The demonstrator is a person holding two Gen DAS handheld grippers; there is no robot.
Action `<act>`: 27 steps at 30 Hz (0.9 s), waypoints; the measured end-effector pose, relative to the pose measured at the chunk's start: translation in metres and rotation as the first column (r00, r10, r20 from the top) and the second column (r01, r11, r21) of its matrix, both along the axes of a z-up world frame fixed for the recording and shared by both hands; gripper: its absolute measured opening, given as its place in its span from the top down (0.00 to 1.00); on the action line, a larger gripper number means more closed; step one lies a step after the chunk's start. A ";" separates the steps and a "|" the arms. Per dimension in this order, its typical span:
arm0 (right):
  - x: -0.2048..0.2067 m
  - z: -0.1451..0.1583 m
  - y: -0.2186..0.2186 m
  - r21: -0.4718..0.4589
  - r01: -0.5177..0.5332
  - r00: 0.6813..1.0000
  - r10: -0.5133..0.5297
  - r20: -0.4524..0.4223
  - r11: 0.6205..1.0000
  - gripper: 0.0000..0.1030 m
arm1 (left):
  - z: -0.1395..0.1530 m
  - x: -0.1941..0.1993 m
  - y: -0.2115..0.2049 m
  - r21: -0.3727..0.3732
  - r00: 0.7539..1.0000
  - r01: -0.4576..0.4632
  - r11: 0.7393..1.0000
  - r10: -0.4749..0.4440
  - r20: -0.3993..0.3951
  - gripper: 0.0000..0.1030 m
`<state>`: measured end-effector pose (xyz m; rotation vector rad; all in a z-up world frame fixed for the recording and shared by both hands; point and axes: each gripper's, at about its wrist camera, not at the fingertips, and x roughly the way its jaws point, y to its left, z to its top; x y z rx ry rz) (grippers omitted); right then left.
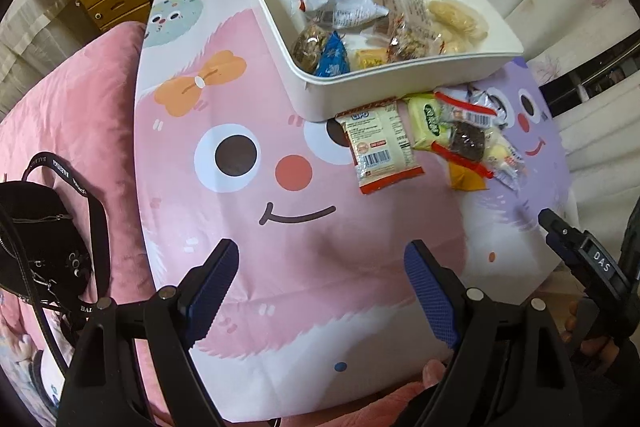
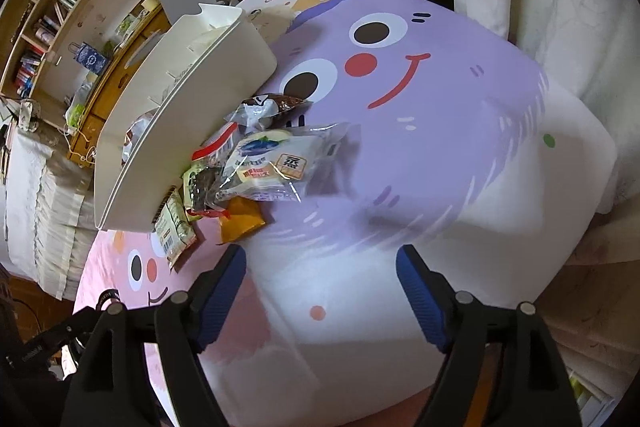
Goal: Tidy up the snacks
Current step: 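Withdraw both grippers from the tray toward the remaining snacks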
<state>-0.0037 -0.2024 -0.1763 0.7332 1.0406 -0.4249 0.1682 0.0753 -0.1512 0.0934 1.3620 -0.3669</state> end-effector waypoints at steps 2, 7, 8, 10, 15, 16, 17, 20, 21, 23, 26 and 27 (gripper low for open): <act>0.002 -0.001 0.003 0.016 0.005 1.000 -0.005 -0.002 1.000 0.21 | -0.004 0.003 -0.004 -0.003 1.000 0.002 1.000 -0.002 -0.015 0.19; 0.018 -0.012 0.013 0.042 -0.040 0.999 0.041 -0.034 0.998 0.20 | -0.018 0.011 -0.017 0.013 0.998 0.030 0.999 -0.030 -0.054 0.18; 0.021 -0.014 0.013 0.039 -0.046 0.998 0.048 -0.038 0.998 0.20 | -0.021 0.013 -0.020 0.021 0.997 0.037 0.999 -0.035 -0.065 0.18; 0.029 -0.017 0.012 0.029 -0.055 0.997 0.056 -0.055 0.998 0.20 | -0.026 0.018 -0.026 0.033 0.996 0.048 0.998 -0.045 -0.079 0.18; 0.053 -0.020 0.001 -0.009 -0.063 0.995 0.062 -0.083 0.998 0.18 | -0.036 0.037 -0.042 0.059 0.994 0.063 0.996 -0.057 -0.097 0.18; 0.058 -0.021 -0.003 -0.019 -0.060 0.995 0.058 -0.087 0.998 0.16 | -0.039 0.042 -0.045 0.063 0.994 0.058 0.996 -0.052 -0.101 0.18; 0.061 -0.022 -0.005 -0.025 -0.057 0.994 0.054 -0.090 0.998 0.14 | -0.041 0.045 -0.048 0.065 0.993 0.055 0.996 -0.047 -0.106 0.18; 0.069 -0.026 -0.013 -0.023 -0.058 0.993 0.055 -0.100 0.998 0.13 | -0.050 0.053 -0.058 0.068 0.991 0.048 0.997 -0.039 -0.128 0.18; 0.072 -0.027 -0.014 -0.024 -0.063 0.993 0.060 -0.105 0.998 0.12 | -0.053 0.055 -0.061 0.069 0.991 0.046 0.997 -0.037 -0.131 0.18; 0.076 -0.031 -0.019 -0.026 -0.069 0.991 0.065 -0.118 0.997 0.12 | -0.059 0.060 -0.066 0.065 0.990 0.042 0.997 -0.033 -0.134 0.18; 0.083 -0.038 -0.024 -0.020 -0.077 0.988 0.073 -0.132 0.997 0.12 | -0.066 0.066 -0.073 0.061 0.990 0.031 0.998 -0.022 -0.139 0.18; 0.085 -0.039 -0.026 -0.019 -0.081 0.988 0.078 -0.134 0.997 0.12 | -0.068 0.068 -0.074 0.056 0.990 0.028 0.998 -0.020 -0.139 0.18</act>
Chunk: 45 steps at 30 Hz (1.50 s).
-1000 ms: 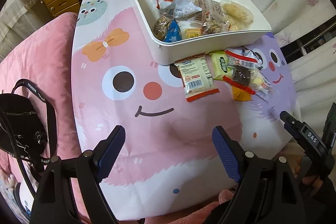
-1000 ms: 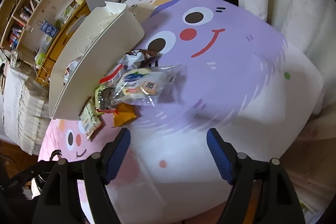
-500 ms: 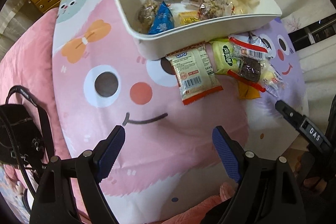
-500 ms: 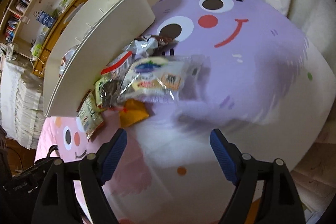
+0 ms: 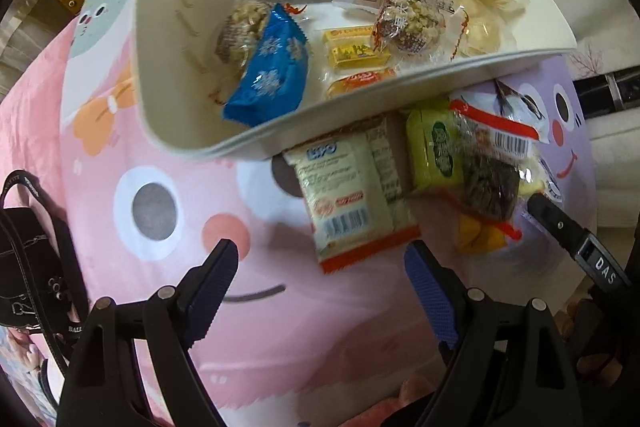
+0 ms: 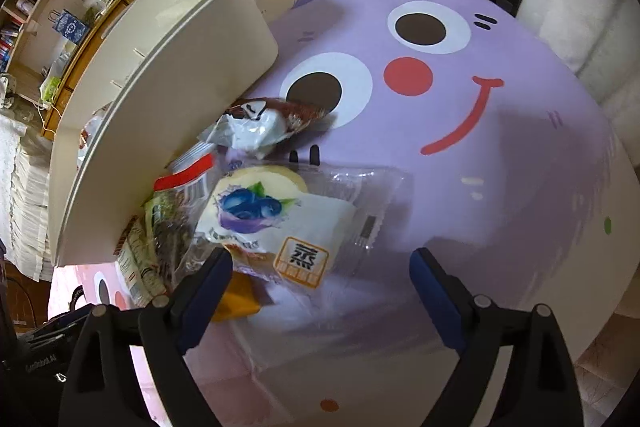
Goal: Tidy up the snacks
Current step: 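Grasp the LIPO biscuit packet with the left gripper while the right grasps the blueberry-cake bag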
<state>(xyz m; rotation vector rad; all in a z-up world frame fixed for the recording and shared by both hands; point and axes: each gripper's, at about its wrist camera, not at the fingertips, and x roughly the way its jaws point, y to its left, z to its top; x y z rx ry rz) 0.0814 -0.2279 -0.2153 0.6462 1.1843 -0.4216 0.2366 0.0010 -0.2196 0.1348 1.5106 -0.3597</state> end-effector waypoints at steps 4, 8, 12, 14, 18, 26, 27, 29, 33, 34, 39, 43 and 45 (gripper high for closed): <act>0.009 -0.002 -0.004 -0.013 -0.031 1.000 0.031 0.001 0.999 0.11 | -0.010 0.008 -0.008 0.008 1.000 -0.005 1.000 0.005 0.005 0.18; 0.016 -0.003 -0.005 -0.033 -0.067 0.998 0.068 0.016 0.997 0.10 | -0.017 0.015 -0.016 0.016 1.000 -0.013 1.000 0.013 0.011 0.18; 0.024 -0.003 -0.005 -0.059 -0.102 0.994 0.104 0.039 0.993 0.08 | -0.024 0.021 -0.019 0.028 1.000 -0.026 0.999 0.025 0.007 0.18; 0.030 -0.003 -0.003 -0.068 -0.127 0.990 0.131 0.057 0.990 0.07 | -0.028 0.024 -0.018 0.028 0.999 -0.032 0.999 0.033 -0.001 0.18; 0.040 -0.003 0.003 -0.101 -0.165 0.983 0.171 0.063 0.981 0.05 | -0.033 0.027 -0.020 0.019 0.999 -0.034 0.999 0.034 -0.009 0.22; 0.062 -0.003 0.013 -0.154 -0.182 0.977 0.196 0.078 0.971 0.02 | -0.039 0.033 -0.039 0.041 0.999 -0.033 0.999 0.032 0.023 0.33; 0.063 -0.003 0.013 -0.154 -0.174 0.978 0.189 0.088 0.973 0.02 | -0.037 0.035 -0.043 0.045 0.999 -0.035 0.998 0.034 0.028 0.37; 0.066 -0.003 0.013 -0.158 -0.161 0.978 0.179 0.105 0.974 0.02 | -0.034 0.037 -0.041 0.050 0.998 -0.043 0.998 0.041 0.041 0.41; 0.063 0.004 0.010 -0.174 -0.152 0.969 0.181 0.168 0.973 0.02 | -0.031 0.040 -0.037 0.044 0.998 -0.051 0.998 0.049 0.046 0.47; 0.060 0.006 0.009 -0.177 -0.151 0.967 0.183 0.180 0.973 0.02 | -0.033 0.040 -0.037 0.043 0.998 -0.053 0.998 0.051 0.048 0.50; 0.056 0.011 0.010 -0.182 -0.151 0.961 0.187 0.202 0.972 0.09 | -0.034 0.042 -0.036 0.038 0.998 -0.050 0.998 0.048 0.051 0.56; 0.051 0.010 0.006 -0.170 -0.141 0.963 0.175 0.204 0.975 0.18 | -0.028 0.038 -0.032 0.050 0.998 -0.046 0.998 0.044 0.054 0.56; 0.050 0.011 0.005 -0.168 -0.145 0.960 0.179 0.214 0.975 0.24 | -0.026 0.034 -0.031 0.051 0.997 -0.052 0.997 0.050 0.054 0.56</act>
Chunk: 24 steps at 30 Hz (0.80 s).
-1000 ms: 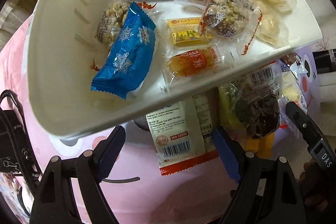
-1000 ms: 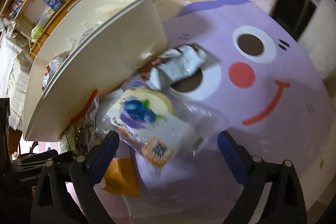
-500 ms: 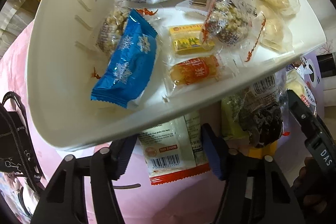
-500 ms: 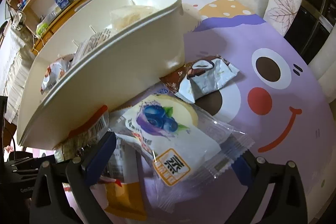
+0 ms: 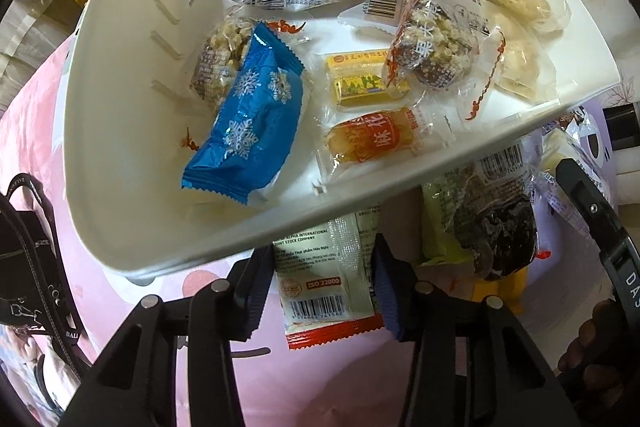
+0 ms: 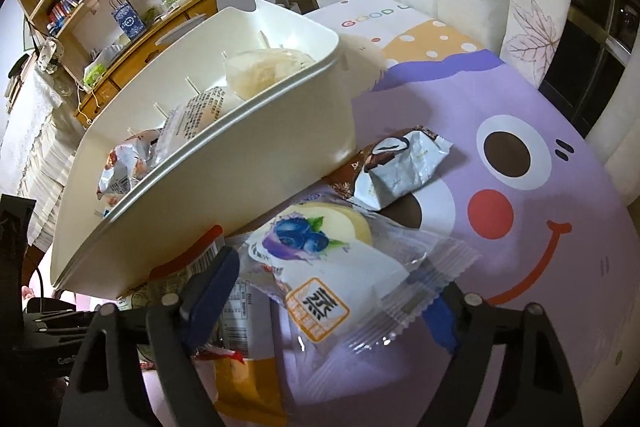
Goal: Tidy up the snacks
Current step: 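Grasp the LIPO biscuit packet with the left gripper while the right grasps the blueberry-cake bag, then lift both held snacks and carry them over the white tray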
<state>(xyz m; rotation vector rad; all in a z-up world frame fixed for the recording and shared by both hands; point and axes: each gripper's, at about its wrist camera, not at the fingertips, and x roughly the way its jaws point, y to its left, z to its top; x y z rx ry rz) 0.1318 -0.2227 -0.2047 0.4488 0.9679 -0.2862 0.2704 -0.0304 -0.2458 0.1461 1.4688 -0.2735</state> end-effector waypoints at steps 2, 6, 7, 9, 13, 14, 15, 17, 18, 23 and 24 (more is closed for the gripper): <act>0.000 0.001 0.001 0.001 -0.009 1.000 0.009 0.007 1.000 0.32 | 0.002 -0.003 0.001 0.003 1.000 -0.005 1.000 0.005 0.001 0.56; -0.002 0.004 0.001 -0.014 -0.013 1.000 0.013 0.011 1.000 0.39 | 0.004 -0.009 0.004 0.008 1.000 -0.008 1.000 0.008 0.003 0.56; -0.002 0.005 0.001 -0.015 -0.013 1.000 0.014 0.012 1.000 0.40 | 0.004 -0.011 0.004 0.008 1.000 -0.006 1.000 0.006 0.002 0.56; -0.004 0.007 0.002 -0.019 -0.011 1.000 0.011 0.012 1.000 0.42 | 0.006 -0.015 0.006 0.008 1.000 -0.002 1.000 0.002 0.004 0.56; -0.006 0.010 0.003 -0.030 -0.006 1.000 0.006 0.011 1.000 0.45 | 0.014 -0.025 0.009 0.003 1.000 0.001 1.000 -0.001 0.020 0.56; -0.007 0.011 0.004 -0.034 -0.005 1.000 0.005 0.009 0.999 0.46 | 0.016 -0.028 0.010 0.001 1.000 0.002 1.000 -0.002 0.025 0.56; -0.009 0.013 0.004 -0.033 -0.002 1.000 0.002 0.008 0.999 0.47 | 0.018 -0.031 0.012 -0.001 1.000 0.002 1.000 -0.002 0.030 0.56; -0.013 0.015 0.005 -0.025 0.007 1.000 -0.006 0.013 1.000 0.48 | 0.022 -0.036 0.014 -0.005 0.999 0.004 1.000 -0.004 0.038 0.56; -0.016 0.017 0.006 -0.025 0.011 1.000 -0.011 0.015 1.000 0.48 | 0.023 -0.038 0.014 -0.006 0.999 0.006 1.000 -0.005 0.042 0.56; -0.029 0.028 0.011 -0.026 0.026 0.999 -0.025 0.041 0.999 0.48 | 0.034 -0.053 0.028 -0.012 0.998 0.005 1.000 -0.004 0.066 0.56; -0.031 0.030 0.013 -0.028 0.028 0.999 -0.027 0.047 0.999 0.48 | 0.035 -0.056 0.032 -0.012 0.998 0.004 1.000 -0.003 0.070 0.56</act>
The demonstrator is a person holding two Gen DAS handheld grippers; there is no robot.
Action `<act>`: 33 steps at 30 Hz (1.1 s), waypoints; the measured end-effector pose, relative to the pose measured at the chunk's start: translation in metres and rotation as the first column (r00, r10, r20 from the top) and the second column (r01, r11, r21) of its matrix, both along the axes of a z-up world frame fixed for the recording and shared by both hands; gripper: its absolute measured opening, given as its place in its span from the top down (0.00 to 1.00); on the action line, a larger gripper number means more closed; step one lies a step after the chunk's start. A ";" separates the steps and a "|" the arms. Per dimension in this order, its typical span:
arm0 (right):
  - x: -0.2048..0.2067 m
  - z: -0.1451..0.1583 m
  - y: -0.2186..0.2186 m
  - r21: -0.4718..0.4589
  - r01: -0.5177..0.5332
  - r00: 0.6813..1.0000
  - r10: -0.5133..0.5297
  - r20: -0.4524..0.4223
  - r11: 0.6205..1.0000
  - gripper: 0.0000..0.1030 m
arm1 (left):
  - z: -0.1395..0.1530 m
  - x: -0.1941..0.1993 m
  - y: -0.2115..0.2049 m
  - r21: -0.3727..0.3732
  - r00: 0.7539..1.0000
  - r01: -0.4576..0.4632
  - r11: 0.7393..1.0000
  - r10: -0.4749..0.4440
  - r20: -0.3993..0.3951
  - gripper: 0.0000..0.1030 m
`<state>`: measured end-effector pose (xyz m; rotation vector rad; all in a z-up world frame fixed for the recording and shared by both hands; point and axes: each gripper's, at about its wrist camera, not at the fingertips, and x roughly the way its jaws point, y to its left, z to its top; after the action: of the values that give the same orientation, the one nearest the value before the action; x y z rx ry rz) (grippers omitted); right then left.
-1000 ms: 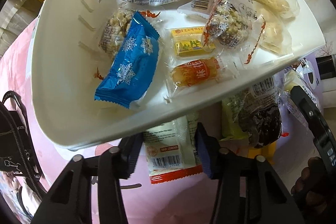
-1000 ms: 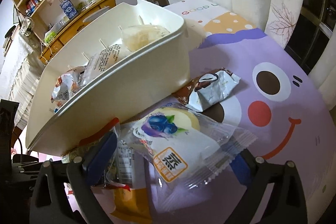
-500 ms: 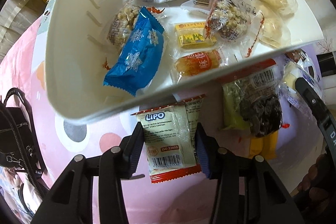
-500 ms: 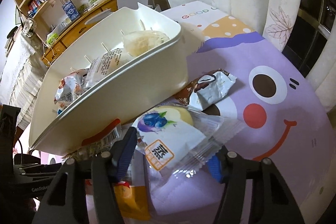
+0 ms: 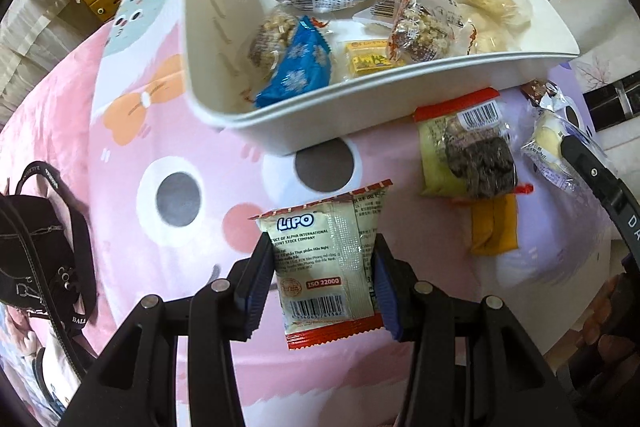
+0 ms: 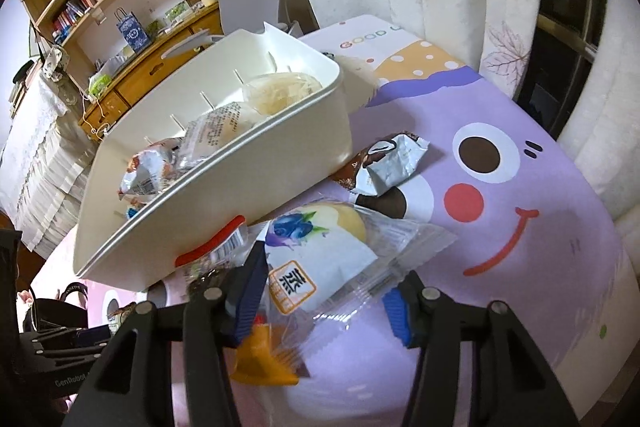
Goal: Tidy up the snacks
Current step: 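Lift both held snacks and carry them over the white tray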
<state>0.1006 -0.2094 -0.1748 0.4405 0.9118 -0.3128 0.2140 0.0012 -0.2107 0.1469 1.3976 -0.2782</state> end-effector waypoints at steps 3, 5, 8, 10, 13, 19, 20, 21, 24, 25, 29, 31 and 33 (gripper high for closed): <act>-0.008 0.006 0.007 -0.002 0.004 1.000 -0.003 0.014 1.000 0.48 | 0.004 -0.010 0.012 -0.001 1.000 -0.002 1.000 0.002 0.009 0.56; -0.014 0.012 0.012 -0.001 0.003 1.000 -0.003 0.026 1.000 0.48 | 0.008 -0.017 0.020 -0.003 1.000 -0.008 1.000 0.008 0.016 0.56; -0.020 0.019 0.019 -0.005 -0.005 0.999 0.005 0.044 1.000 0.48 | 0.016 -0.025 0.035 0.003 0.999 -0.020 1.000 0.020 0.034 0.56; -0.023 0.025 0.026 -0.011 -0.014 0.998 0.015 0.055 1.000 0.48 | 0.024 -0.027 0.047 0.003 0.998 -0.030 1.000 0.030 0.046 0.56; -0.025 0.033 0.033 -0.021 -0.032 0.997 0.034 0.071 0.999 0.48 | 0.034 -0.027 0.066 0.004 0.997 -0.055 0.998 0.055 0.061 0.56; -0.019 0.053 0.050 -0.056 -0.089 0.989 0.095 0.109 0.994 0.48 | 0.069 -0.014 0.096 -0.058 0.991 -0.089 0.994 0.094 0.091 0.56; -0.018 0.055 0.052 -0.063 -0.098 0.988 0.105 0.112 0.993 0.48 | 0.078 -0.010 0.098 -0.068 0.990 -0.086 0.994 0.093 0.104 0.56; -0.015 0.058 0.054 -0.068 -0.109 0.986 0.116 0.118 0.992 0.48 | 0.086 -0.005 0.099 -0.076 0.989 -0.079 0.994 0.087 0.117 0.56; -0.006 0.066 0.061 -0.078 -0.139 0.980 0.148 0.129 0.987 0.48 | 0.109 0.006 0.101 -0.098 0.986 -0.057 0.994 0.072 0.153 0.56; -0.002 0.068 0.063 -0.079 -0.150 0.978 0.160 0.134 0.986 0.48 | 0.116 0.010 0.102 -0.108 0.982 -0.052 0.993 0.070 0.172 0.56; 0.014 0.076 0.070 -0.078 -0.185 0.969 0.195 0.152 0.980 0.48 | 0.137 0.027 0.099 -0.129 0.969 -0.041 0.991 0.070 0.236 0.56; 0.022 0.079 0.075 -0.079 -0.207 0.963 0.217 0.162 0.975 0.48 | 0.142 0.036 0.096 -0.137 0.966 -0.041 0.990 0.074 0.249 0.56; 0.031 0.082 0.079 -0.080 -0.231 0.955 0.242 0.172 0.970 0.48 | 0.143 0.046 0.091 -0.143 0.964 -0.037 0.989 0.073 0.256 0.56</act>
<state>0.1317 -0.1301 -0.0927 0.2952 0.7658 -0.0781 0.2602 0.0922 -0.0672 0.0290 1.1158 -0.2960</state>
